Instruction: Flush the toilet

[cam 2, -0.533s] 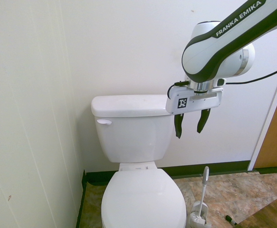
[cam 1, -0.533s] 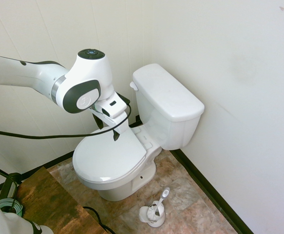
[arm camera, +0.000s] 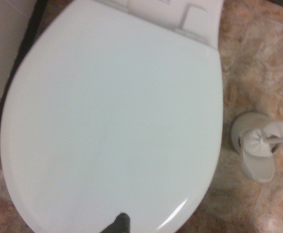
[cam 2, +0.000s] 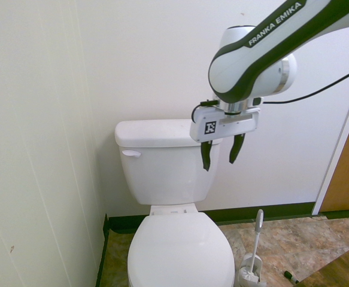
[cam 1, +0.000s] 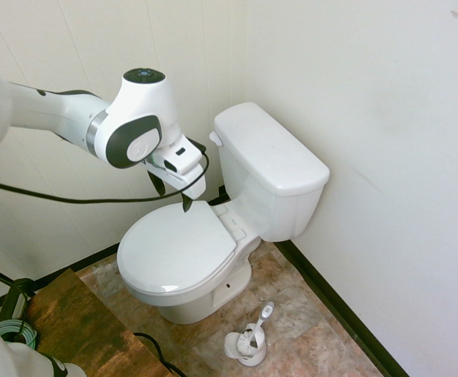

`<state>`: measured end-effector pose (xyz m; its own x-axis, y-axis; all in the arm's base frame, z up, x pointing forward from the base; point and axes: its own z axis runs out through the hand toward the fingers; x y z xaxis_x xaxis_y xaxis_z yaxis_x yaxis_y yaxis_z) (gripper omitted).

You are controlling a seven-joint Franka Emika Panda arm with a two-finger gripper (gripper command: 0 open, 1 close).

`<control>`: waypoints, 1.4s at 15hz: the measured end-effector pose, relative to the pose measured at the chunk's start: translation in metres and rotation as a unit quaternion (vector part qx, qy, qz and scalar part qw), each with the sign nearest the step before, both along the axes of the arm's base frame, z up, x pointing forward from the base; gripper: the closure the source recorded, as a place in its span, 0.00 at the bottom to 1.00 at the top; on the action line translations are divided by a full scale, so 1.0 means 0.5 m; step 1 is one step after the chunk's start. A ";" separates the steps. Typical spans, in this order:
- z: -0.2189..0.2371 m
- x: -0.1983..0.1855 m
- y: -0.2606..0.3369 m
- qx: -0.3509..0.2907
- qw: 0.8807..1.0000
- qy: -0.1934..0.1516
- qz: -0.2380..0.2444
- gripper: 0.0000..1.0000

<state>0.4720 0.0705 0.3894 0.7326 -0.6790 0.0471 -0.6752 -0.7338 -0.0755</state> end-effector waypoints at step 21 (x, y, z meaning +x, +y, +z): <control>-0.075 0.449 0.261 0.015 0.996 -0.058 0.059 1.00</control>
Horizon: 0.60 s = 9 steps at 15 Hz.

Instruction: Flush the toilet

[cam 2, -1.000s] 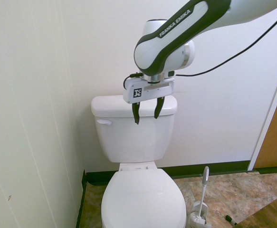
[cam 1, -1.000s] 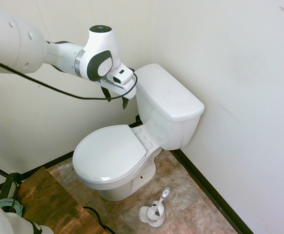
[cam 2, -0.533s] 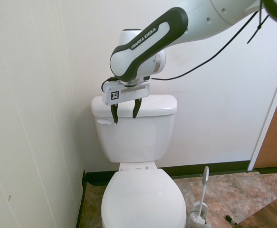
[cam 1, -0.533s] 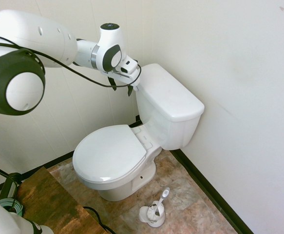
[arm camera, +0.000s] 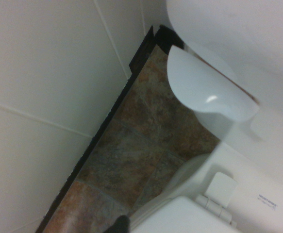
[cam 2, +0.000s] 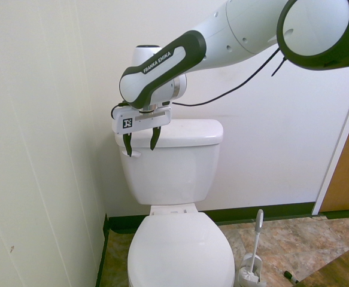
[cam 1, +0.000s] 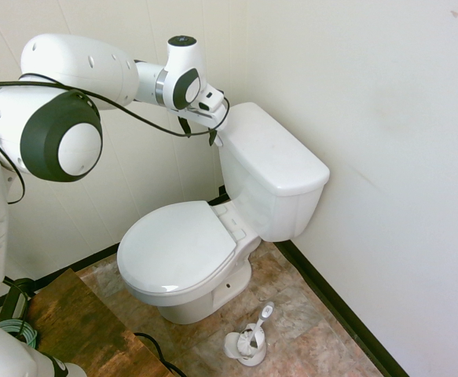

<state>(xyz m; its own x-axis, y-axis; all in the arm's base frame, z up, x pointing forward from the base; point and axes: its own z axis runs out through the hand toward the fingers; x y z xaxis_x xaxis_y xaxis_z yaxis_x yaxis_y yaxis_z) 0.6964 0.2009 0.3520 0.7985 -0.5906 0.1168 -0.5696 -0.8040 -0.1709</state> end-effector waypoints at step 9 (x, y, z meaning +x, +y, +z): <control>-0.027 0.044 0.011 0.012 1.000 -0.012 0.008 1.00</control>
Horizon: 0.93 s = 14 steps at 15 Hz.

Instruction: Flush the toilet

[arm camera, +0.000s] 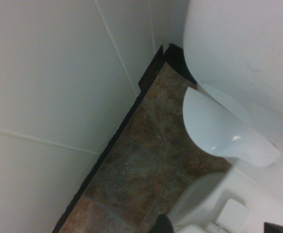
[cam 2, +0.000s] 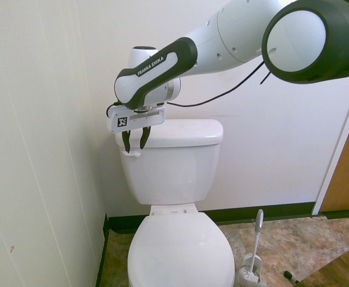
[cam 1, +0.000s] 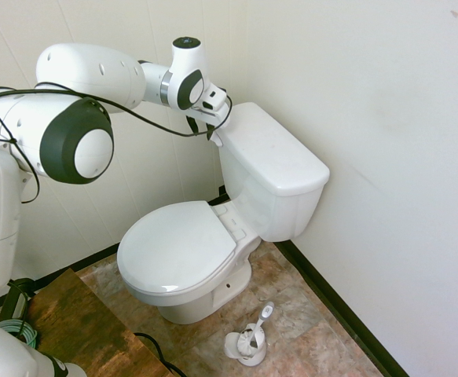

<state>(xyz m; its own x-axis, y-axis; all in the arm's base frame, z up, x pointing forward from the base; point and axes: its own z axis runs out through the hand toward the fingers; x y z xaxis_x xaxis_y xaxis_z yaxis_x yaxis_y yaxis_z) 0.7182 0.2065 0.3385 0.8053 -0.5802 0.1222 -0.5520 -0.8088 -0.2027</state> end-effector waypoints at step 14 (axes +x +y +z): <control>-0.067 0.098 0.018 0.016 1.000 -0.027 -0.003 1.00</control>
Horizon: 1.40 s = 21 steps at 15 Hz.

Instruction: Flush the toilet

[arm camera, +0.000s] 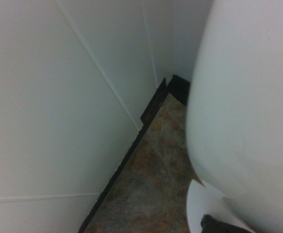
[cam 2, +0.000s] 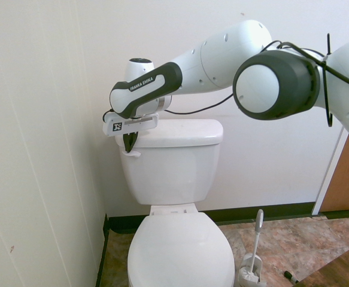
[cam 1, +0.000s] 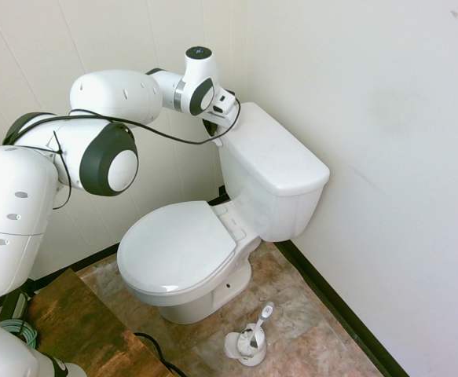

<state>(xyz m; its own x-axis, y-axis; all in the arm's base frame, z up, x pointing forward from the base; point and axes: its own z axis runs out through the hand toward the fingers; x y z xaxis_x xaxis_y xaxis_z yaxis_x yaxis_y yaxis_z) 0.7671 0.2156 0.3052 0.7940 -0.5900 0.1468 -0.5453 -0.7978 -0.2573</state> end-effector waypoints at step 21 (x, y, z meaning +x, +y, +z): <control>0.042 0.011 0.021 0.001 1.000 -0.004 -0.012 1.00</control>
<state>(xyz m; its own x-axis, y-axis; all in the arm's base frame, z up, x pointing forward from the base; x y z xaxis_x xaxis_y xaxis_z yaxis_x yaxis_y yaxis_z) 0.7726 0.2260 0.3262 0.7778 -0.6098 0.1522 -0.5627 -0.7835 -0.2636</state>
